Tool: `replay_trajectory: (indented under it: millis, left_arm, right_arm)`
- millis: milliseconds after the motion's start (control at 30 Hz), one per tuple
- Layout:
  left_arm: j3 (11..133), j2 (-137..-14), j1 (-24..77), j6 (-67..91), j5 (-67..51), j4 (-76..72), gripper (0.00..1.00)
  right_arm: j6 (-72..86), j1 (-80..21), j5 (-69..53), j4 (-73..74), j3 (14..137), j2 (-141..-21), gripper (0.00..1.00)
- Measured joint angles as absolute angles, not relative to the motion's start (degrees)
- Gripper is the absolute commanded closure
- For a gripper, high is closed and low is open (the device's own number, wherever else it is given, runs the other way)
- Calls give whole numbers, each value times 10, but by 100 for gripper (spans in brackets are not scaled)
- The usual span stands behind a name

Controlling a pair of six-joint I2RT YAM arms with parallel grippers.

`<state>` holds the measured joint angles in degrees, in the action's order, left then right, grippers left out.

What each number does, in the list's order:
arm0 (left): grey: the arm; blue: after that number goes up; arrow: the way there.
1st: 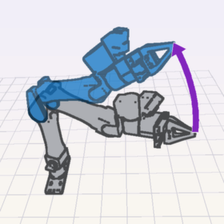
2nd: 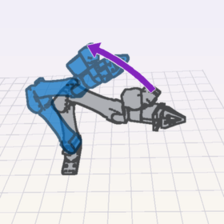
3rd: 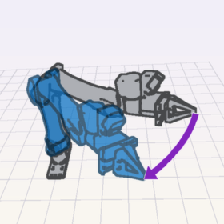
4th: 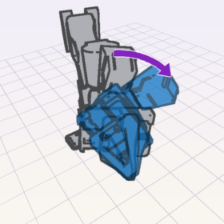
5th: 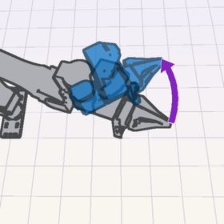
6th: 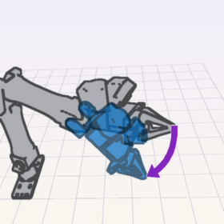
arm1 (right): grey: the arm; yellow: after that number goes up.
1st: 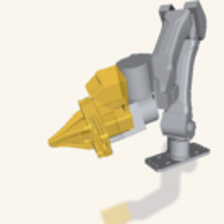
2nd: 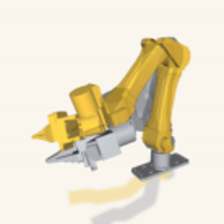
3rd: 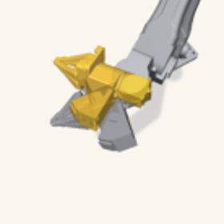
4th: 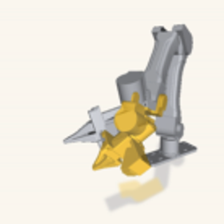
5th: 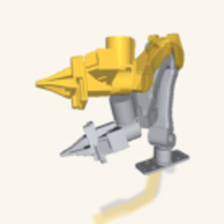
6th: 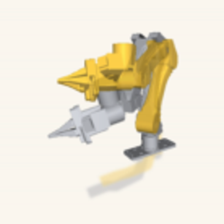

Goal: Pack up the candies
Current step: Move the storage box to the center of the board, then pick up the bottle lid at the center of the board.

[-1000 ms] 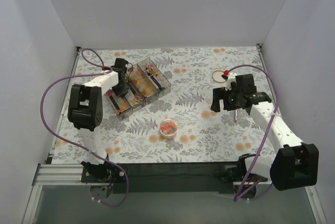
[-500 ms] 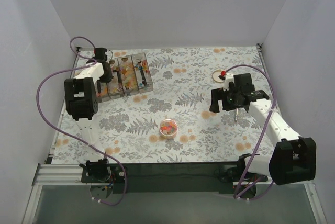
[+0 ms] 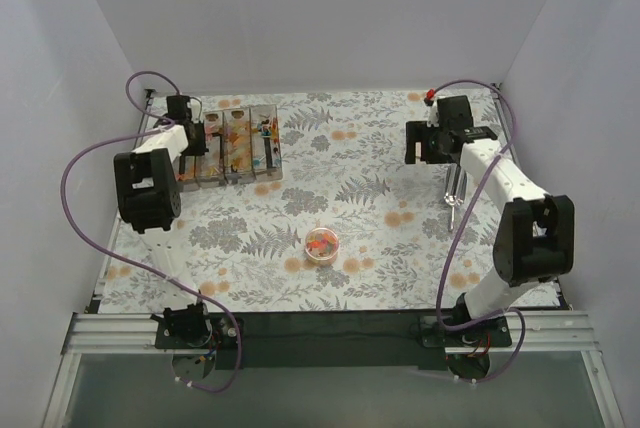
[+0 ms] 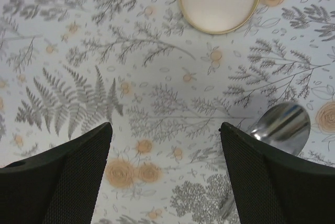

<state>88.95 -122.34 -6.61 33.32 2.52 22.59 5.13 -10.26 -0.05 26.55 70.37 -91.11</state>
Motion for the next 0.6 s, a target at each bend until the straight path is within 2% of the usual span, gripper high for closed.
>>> replay_trajectory:
  millis: [67, 100, 133, 167, 267, 300, 367, 533, 600]
  left_arm:
    - [877, -1215, -70, 333, 23, 220, 91]
    - [872, -1212, -72, 334, 23, 220, 84]
    - [869, -1209, -73, 333, 24, 220, 75]
    - [865, -1207, -74, 332, 26, 222, 56]
    - [854, -1198, -76, 344, 30, 225, 44]
    - [851, -1194, -77, 348, 32, 225, 44]
    - [847, -1185, -78, 361, 36, 227, 43]
    - [837, -1137, -78, 405, 44, 237, 43]
    - [837, -1108, -78, 427, 47, 236, 43]
  right_arm:
    - [78, -94, 17, 253, 741, -954, 16]
    - [91, -89, 23, 248, 758, -973, 19]
    - [101, -85, 30, 244, 769, -990, 19]
    - [112, -81, 36, 240, 783, -1008, 20]
    - [139, -72, 57, 234, 821, -1062, 23]
    - [147, -70, 61, 232, 832, -1079, 28]
    - [156, -65, 68, 230, 854, -1112, 31]
    - [163, -55, 77, 223, 888, -1173, 54]
    - [165, -50, 75, 223, 897, -1190, 55]
